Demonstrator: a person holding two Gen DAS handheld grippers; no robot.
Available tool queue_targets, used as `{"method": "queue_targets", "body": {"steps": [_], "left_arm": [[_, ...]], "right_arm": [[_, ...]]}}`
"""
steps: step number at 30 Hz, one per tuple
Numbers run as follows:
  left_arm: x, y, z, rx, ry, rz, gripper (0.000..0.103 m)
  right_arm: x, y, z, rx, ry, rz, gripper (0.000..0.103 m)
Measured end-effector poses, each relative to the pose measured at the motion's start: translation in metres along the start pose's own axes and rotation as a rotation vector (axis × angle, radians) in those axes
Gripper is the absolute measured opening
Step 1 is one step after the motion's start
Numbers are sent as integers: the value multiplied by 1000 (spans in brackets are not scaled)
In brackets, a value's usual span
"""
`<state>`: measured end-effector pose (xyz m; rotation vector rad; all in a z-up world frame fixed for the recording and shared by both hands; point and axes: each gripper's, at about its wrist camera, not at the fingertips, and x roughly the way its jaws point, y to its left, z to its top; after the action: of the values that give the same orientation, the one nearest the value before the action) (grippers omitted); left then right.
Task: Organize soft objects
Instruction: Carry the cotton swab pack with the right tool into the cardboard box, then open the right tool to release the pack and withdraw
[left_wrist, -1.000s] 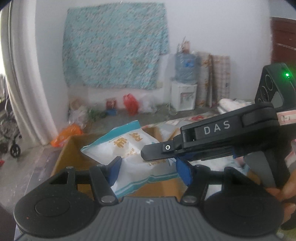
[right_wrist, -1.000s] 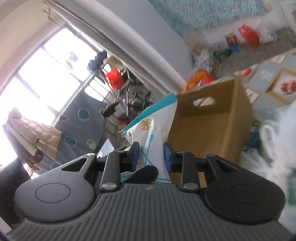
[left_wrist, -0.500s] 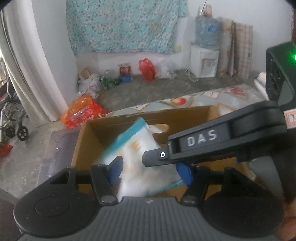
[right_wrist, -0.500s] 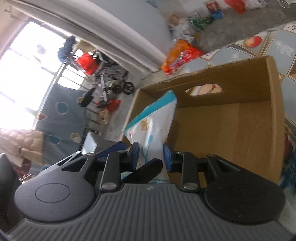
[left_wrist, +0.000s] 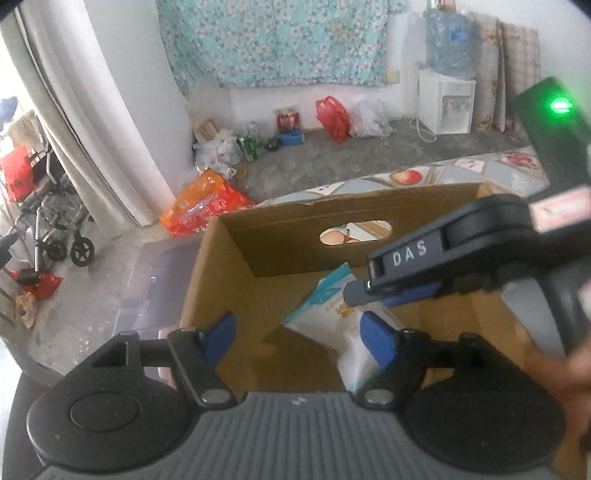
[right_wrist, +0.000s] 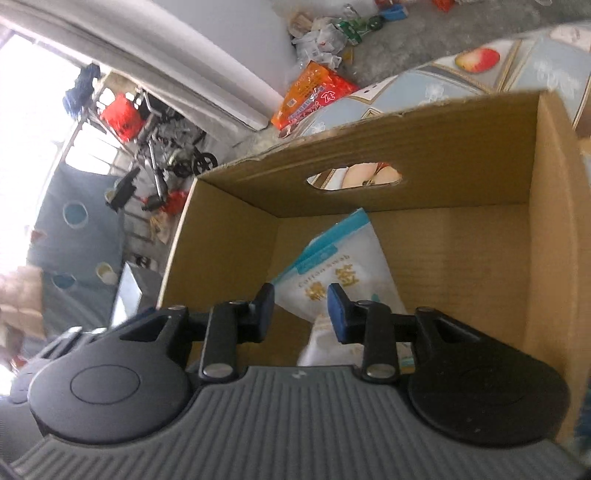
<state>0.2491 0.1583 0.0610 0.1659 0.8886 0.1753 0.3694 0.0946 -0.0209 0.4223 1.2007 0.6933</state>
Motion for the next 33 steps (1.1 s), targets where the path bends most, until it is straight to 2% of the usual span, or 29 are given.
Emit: {"method": "queue_targets", "body": {"steps": [2,3,5,8,12,15,20,26,31,33], "left_arm": [[-14,3,-8,-4,-5,-21,82],[-19,6,-12,-16,3,-2,82],[-29,13,-21,-30,1,-11,83],[-42,25,-41,-56,0,-23,83],[-62,40,-63,-83,-26,-26,83],[-75,50,-77,-108,-55,-37,84],[-88,57,-96,-151,-80,-59,84],[-95,56,-108,-175,-97,-64,84],[-104,49,-115,-196,-114,-83,87],[-108,45,-117,-198,-121,-90,88]], "right_arm": [[-5,-4,3,-14,16,-34,51],[-7,-9,6,-17,27,-46,55],[-4,-8,7,-27,66,-79,74],[10,-4,7,-61,115,-137,81],[34,-2,6,-90,185,-218,82],[49,-9,2,-53,226,-215,82],[66,-10,1,-10,218,-192,82],[79,-14,5,93,200,-104,82],[83,-29,2,212,152,-7,82],[81,-35,0,219,134,5,82]]}}
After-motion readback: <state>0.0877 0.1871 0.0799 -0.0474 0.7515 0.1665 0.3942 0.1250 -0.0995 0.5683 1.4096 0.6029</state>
